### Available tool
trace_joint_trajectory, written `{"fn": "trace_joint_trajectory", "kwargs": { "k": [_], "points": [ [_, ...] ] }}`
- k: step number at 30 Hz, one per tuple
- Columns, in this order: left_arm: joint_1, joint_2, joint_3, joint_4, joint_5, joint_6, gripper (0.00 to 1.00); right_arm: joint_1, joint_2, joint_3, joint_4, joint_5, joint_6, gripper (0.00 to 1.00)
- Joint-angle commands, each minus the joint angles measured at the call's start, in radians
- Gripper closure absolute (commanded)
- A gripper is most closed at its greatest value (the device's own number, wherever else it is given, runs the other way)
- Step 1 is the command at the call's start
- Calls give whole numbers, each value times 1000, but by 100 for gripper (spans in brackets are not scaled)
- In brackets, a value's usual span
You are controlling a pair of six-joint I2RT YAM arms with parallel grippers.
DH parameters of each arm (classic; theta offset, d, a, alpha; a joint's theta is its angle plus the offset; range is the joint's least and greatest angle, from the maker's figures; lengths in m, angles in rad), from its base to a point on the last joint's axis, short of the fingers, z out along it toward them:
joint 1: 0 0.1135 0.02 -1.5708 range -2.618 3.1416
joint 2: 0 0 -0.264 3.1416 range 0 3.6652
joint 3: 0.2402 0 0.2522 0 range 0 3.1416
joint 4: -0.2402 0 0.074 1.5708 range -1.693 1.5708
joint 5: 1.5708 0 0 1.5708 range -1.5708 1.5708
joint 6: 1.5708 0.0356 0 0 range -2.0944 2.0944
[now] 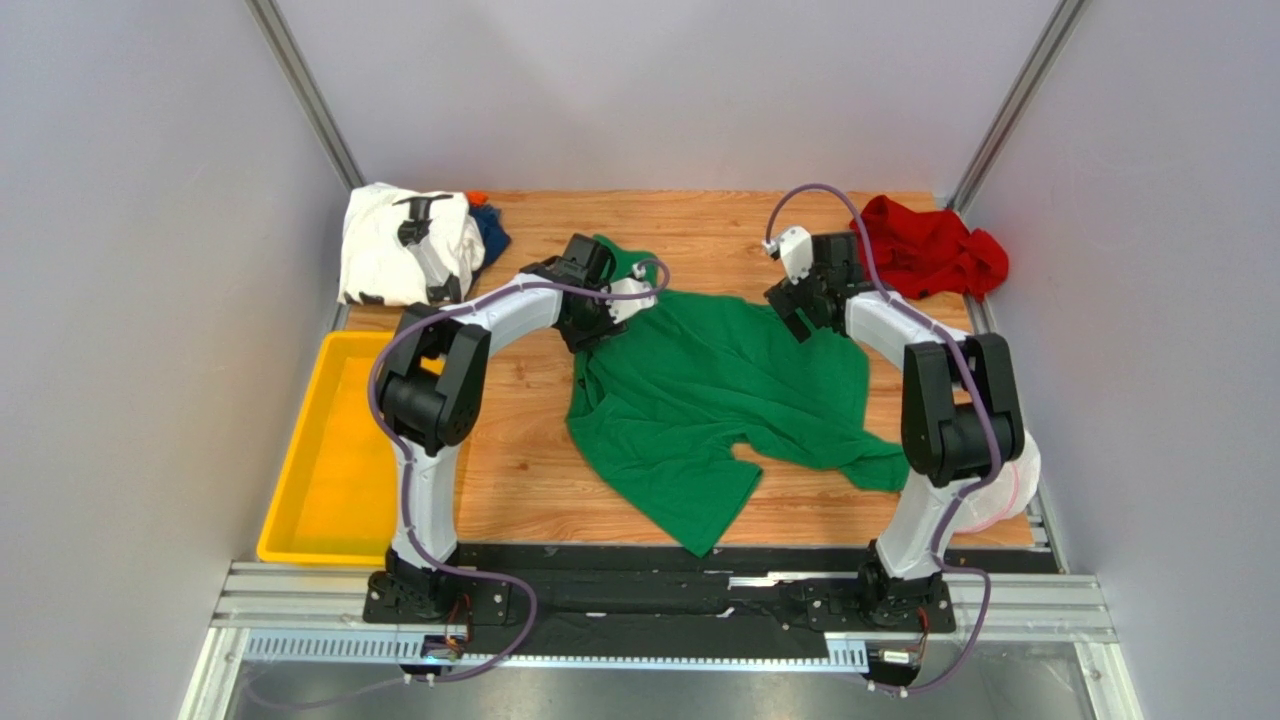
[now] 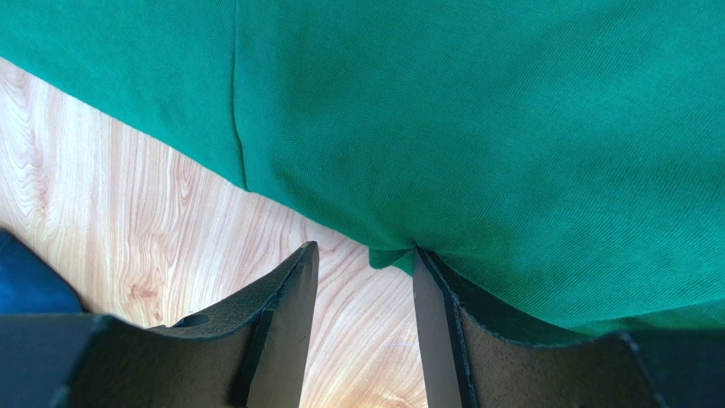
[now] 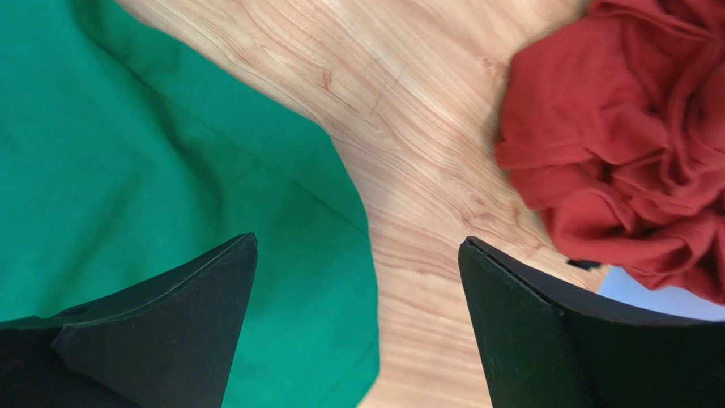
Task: Fold and stack the t-shirts
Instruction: Flatten out the tshirt
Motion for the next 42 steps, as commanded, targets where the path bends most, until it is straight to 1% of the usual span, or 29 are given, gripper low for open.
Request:
{"fn": "trace_joint_trajectory", "kwargs": {
  "k": [1, 3, 5, 6, 8, 9, 10, 12, 15, 23, 26, 29, 30, 33, 36, 39, 40, 42],
  "points": [
    [0, 28, 24, -32, -7, 2, 46, -1, 75, 45, 109, 31, -33, 7],
    [-3, 20, 21, -45, -10, 4, 48, 1, 102, 52, 113, 29, -33, 7],
    [-6, 11, 17, -56, -13, 2, 52, 1, 113, 54, 116, 40, -36, 7],
    [-6, 2, 8, -64, -13, 4, 59, -1, 124, 54, 127, 46, -42, 8],
    [-6, -6, -3, -73, -56, 13, 63, -2, 132, 54, 129, 58, -47, 8],
    [-6, -14, -11, -72, -71, 25, 70, -8, 133, 54, 130, 61, -51, 8],
    [-4, -17, -18, -73, -100, 35, 74, -10, 136, 54, 130, 67, -53, 8],
    [-4, -28, -40, -73, -143, 57, 80, -14, 135, 54, 132, 80, -59, 8],
    [17, -35, -61, -67, -171, 85, 83, -22, 126, 49, 130, 87, -70, 8],
    [54, -28, -55, -78, -175, 96, 85, -36, 98, 35, 130, 100, -86, 9],
    [54, -64, -54, -94, -122, 73, 85, -42, 89, 32, 129, 98, -88, 9],
    [54, -100, -29, -142, -39, 32, 83, -45, 90, 28, 127, 98, -88, 9],
    [52, -107, -23, -165, 8, 7, 81, -45, 96, 26, 126, 100, -88, 9],
    [45, -129, 8, -203, 93, -30, 78, -42, 104, 26, 126, 91, -76, 9],
    [23, -153, 23, -222, 150, -63, 75, -43, 86, 35, 81, 58, -36, 10],
    [-13, -192, 14, -243, 173, -80, 70, -42, 11, 23, 31, 25, -14, 10],
    [-23, -208, -12, -248, 177, -80, 69, -43, -14, 12, 14, 11, -8, 10],
    [-53, -273, -49, -248, 209, -88, 61, -36, -104, -12, -57, -27, -5, 10]
  ]
}}
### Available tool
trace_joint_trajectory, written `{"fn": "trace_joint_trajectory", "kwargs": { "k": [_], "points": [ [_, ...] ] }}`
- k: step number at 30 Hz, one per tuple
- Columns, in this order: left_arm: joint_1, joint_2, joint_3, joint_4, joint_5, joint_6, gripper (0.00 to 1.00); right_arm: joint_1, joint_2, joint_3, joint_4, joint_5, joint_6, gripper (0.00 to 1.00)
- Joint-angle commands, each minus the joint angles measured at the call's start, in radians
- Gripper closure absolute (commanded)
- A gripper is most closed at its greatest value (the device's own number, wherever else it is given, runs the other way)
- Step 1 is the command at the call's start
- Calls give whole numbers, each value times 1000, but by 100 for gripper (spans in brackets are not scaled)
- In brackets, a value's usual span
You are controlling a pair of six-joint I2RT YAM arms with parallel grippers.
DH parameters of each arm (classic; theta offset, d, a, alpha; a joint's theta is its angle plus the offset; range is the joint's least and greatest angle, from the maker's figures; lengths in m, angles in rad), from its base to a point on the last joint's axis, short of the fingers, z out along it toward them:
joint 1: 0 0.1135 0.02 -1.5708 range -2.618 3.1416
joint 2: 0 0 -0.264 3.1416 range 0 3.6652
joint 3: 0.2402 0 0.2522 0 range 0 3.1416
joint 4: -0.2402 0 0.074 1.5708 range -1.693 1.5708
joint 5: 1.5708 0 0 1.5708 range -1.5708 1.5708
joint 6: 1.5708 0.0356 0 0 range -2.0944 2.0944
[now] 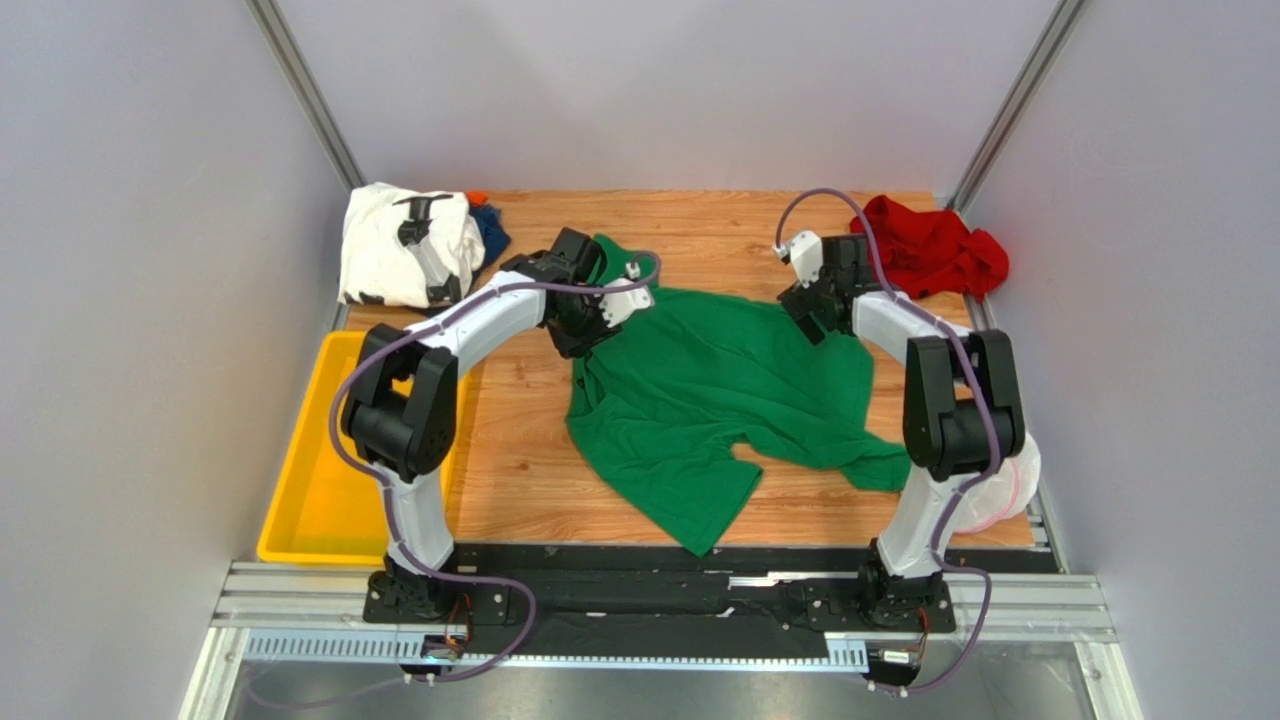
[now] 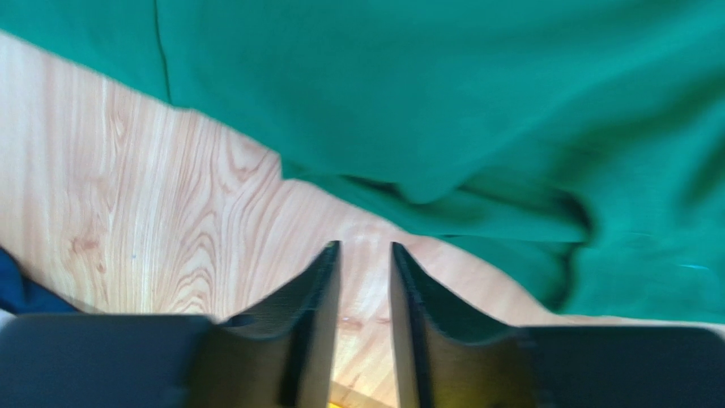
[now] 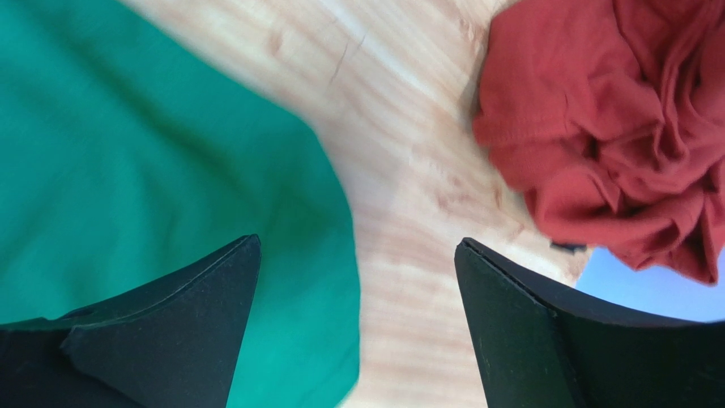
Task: Fold and stack the t-shirts
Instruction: Flatten out the tshirt
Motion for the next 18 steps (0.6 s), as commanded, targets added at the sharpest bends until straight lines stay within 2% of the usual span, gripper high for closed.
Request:
{"fn": "trace_joint_trajectory", "kwargs": {
  "k": [1, 5, 9, 13, 18],
  "points": [
    [-64, -158, -70, -37, 122, -45, 59, 7, -205, -33, -119, -82, 41, 9],
    [-144, -299, -158, -60, 168, -42, 55, 31, -391, -111, -303, -121, 23, 9],
    [-272, -342, -187, -123, 242, -40, 55, 53, -523, -184, -443, -101, -13, 8],
    [-363, -312, -192, -132, 222, -38, 55, 51, -640, -267, -489, -44, -23, 9],
    [-393, -184, -137, -109, 156, -35, 56, 51, -724, -294, -557, -39, -11, 9]
  ]
}}
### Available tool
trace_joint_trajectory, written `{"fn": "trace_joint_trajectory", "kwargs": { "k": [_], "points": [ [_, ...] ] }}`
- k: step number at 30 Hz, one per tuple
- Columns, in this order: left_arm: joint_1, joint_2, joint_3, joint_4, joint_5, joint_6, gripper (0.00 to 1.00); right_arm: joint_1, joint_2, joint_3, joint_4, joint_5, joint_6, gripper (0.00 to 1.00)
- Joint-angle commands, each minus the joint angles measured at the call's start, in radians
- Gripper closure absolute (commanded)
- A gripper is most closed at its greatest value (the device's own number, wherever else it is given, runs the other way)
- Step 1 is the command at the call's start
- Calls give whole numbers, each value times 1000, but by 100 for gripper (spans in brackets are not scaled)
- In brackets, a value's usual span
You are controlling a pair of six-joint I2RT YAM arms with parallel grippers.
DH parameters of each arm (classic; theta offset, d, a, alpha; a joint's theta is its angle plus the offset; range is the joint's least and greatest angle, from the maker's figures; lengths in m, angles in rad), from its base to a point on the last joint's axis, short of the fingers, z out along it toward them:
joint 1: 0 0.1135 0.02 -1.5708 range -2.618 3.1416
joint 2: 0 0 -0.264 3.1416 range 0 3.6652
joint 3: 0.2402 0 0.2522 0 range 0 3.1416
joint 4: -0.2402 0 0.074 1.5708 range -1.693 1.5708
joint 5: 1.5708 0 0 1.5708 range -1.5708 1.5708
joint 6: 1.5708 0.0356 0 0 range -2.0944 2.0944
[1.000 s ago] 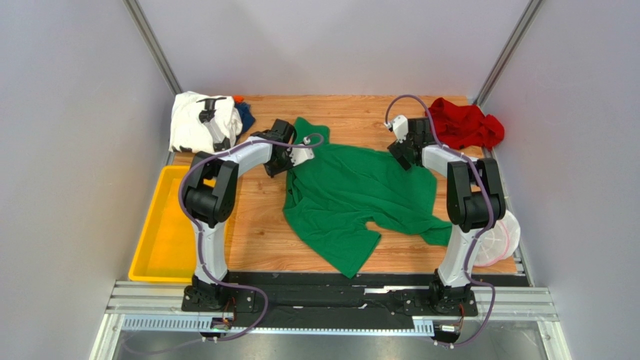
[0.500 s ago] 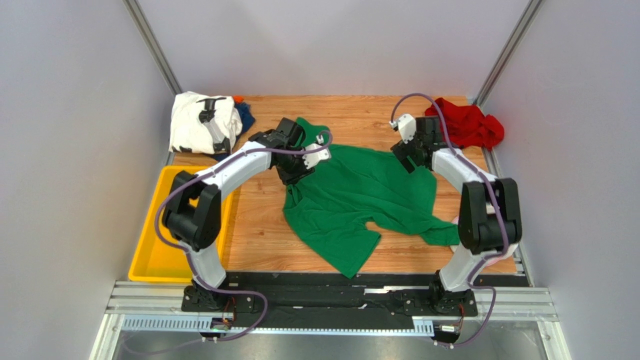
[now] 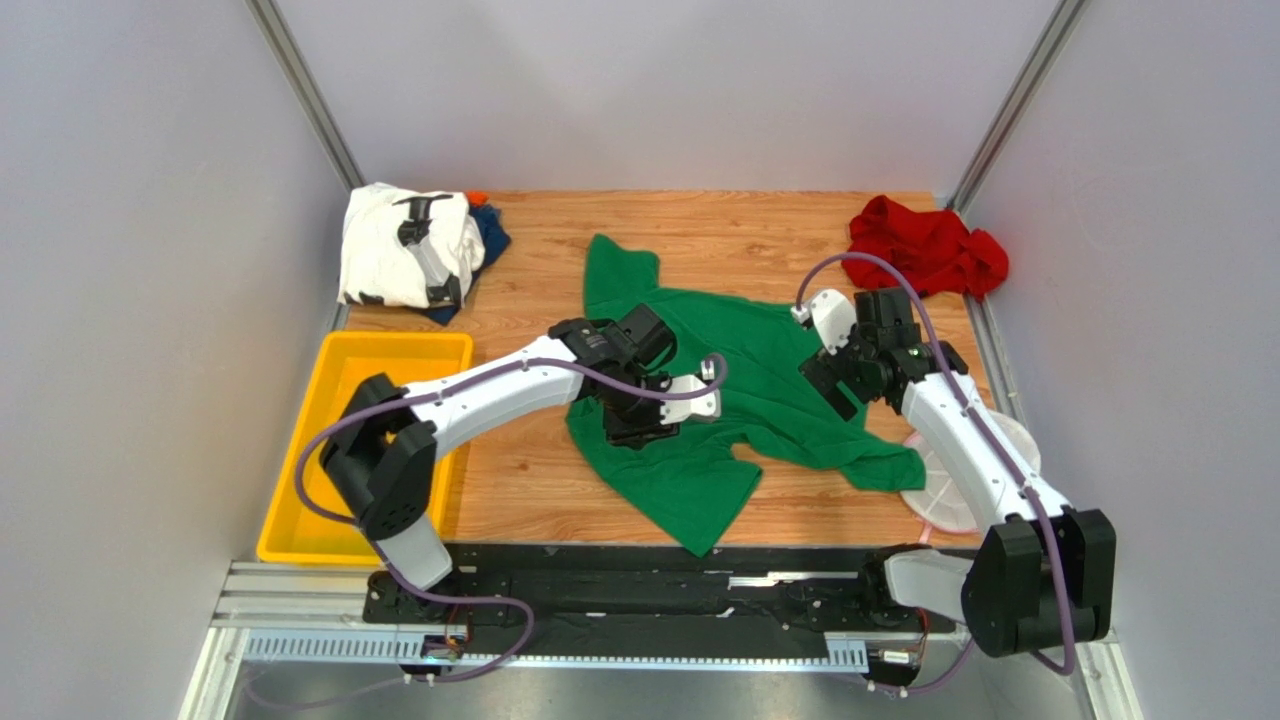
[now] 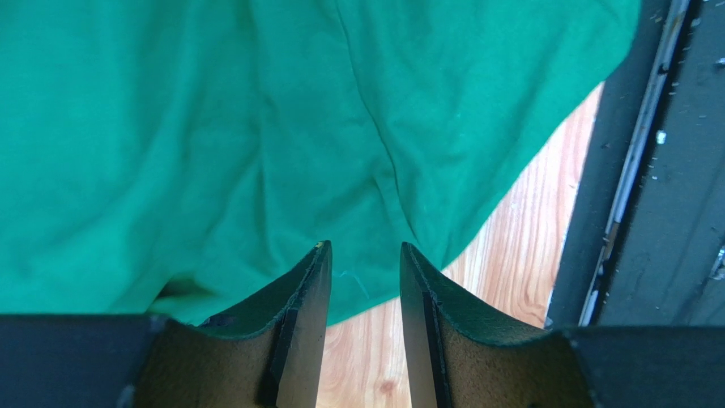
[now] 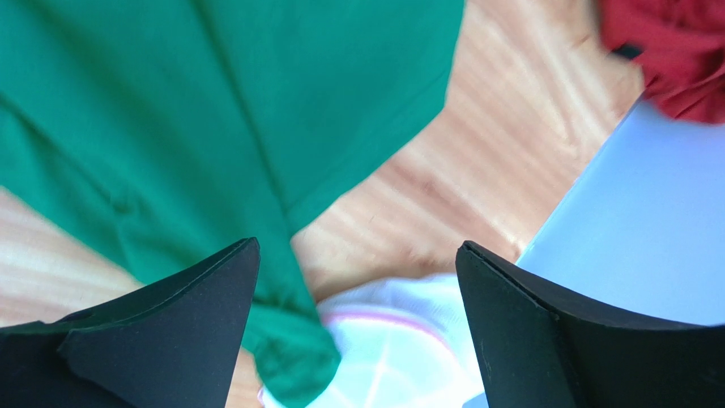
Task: Fold and stack the t-shirts
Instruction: Flatten out the tshirt
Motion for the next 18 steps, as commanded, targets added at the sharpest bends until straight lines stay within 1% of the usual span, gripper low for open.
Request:
{"fn": "trace_joint_trajectory", "kwargs": {
  "k": [1, 7, 11, 18],
  "points": [
    [1, 108, 56, 6, -39, -1, 57, -2, -83, 0, -90, 12, 3, 9],
    [0, 223, 99, 24, -123, 13, 57, -2, -91, -23, -103, 3, -1, 9],
    [0, 270, 109, 26, -197, 24, 57, -3, -89, -34, -92, 0, 2, 9],
    [0, 330, 91, 21, -284, 58, 59, -2, -109, -28, -84, -4, -3, 9]
  ]
}}
